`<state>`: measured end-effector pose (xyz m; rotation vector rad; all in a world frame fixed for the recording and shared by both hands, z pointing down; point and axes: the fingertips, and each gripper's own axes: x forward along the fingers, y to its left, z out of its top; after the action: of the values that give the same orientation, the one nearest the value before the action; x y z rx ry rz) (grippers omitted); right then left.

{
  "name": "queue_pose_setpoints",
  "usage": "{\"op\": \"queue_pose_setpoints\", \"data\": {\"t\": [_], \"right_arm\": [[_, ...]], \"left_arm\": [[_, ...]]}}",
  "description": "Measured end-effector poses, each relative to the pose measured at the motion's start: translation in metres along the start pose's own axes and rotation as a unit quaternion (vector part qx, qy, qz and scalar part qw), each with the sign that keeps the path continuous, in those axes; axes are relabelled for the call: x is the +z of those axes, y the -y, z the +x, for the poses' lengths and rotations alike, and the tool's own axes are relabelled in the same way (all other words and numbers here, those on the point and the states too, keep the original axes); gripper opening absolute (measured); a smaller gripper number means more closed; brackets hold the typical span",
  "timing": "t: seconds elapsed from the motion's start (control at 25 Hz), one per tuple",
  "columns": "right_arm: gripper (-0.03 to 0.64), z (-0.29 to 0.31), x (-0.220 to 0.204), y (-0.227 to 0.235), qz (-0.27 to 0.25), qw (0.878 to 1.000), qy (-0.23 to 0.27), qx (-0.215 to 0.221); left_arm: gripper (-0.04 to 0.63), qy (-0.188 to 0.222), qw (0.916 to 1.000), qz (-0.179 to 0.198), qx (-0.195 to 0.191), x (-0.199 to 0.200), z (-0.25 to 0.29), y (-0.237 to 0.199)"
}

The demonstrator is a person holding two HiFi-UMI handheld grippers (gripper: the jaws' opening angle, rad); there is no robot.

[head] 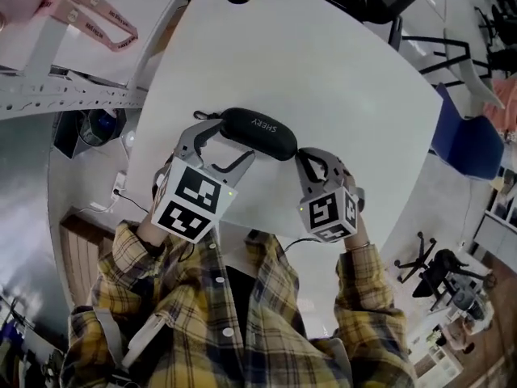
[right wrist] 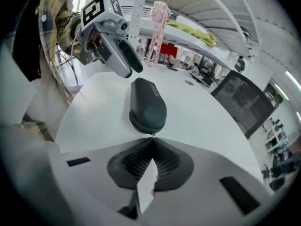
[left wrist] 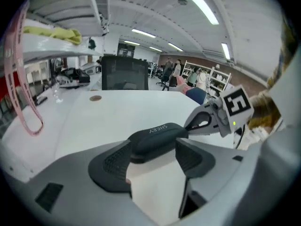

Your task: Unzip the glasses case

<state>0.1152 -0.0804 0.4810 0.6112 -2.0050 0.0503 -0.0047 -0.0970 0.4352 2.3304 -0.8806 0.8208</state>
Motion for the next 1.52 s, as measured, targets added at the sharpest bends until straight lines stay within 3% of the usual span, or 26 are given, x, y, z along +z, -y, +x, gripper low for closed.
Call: {"op": "queue_pose_setpoints", "data": {"t": [0.08, 0.2, 0.32, 0.4, 0.64, 0.8, 0.92, 1.0, 1.36, 1.52], "right_arm": [[-0.002, -0.016, -0.015, -0.019, 0.044, 0.999, -0.005, -0.015], [-0.002, -0.026, -0.022, -0.052, 0.107, 0.994, -0.007, -0.023], [-0.002, -0.025, -0.011, -0.086, 0.161, 0.987, 0.008, -0.013], [-0.002, -0.021, 0.0, -0.105, 0.178, 0.984, 0.021, -0.002], [-0.002, -0.012, 0.028, -0.133, 0.194, 0.979, 0.05, 0.02], [-0.002, -0.008, 0.03, -0.137, 0.195, 0.979, 0.053, 0.027], [-0.002, -0.007, 0.028, -0.136, 0.193, 0.979, 0.055, 0.031], [-0.002, -0.008, 0.027, -0.135, 0.187, 0.98, 0.057, 0.033], [-0.002, -0.004, 0.012, -0.11, 0.157, 0.986, 0.044, 0.026], [-0.002, 0.003, 0.013, -0.095, 0.119, 0.992, 0.04, 0.026]], "left_arm": [[0.302, 0.001, 0.9969, -0.075, -0.026, -0.003, -0.005, 0.013], [0.302, 0.012, 0.9834, -0.176, -0.041, -0.015, -0.008, 0.021], [0.302, 0.013, 0.9692, -0.242, -0.045, -0.03, -0.009, 0.022], [0.304, 0.016, 0.9641, -0.262, -0.039, -0.035, -0.007, 0.022], [0.325, 0.038, 0.9679, -0.248, -0.014, -0.024, 0.009, 0.021], [0.324, 0.022, 0.9837, -0.175, 0.038, -0.023, 0.023, 0.02], [0.324, 0.047, 0.988, -0.137, 0.055, -0.023, 0.024, 0.022], [0.324, 0.06, 0.9874, -0.137, 0.053, -0.023, 0.022, 0.024], [0.324, 0.04, 0.9873, -0.152, 0.022, -0.026, 0.02, 0.02], [0.324, 0.039, 0.987, -0.156, 0.013, -0.028, 0.019, 0.019]]}}
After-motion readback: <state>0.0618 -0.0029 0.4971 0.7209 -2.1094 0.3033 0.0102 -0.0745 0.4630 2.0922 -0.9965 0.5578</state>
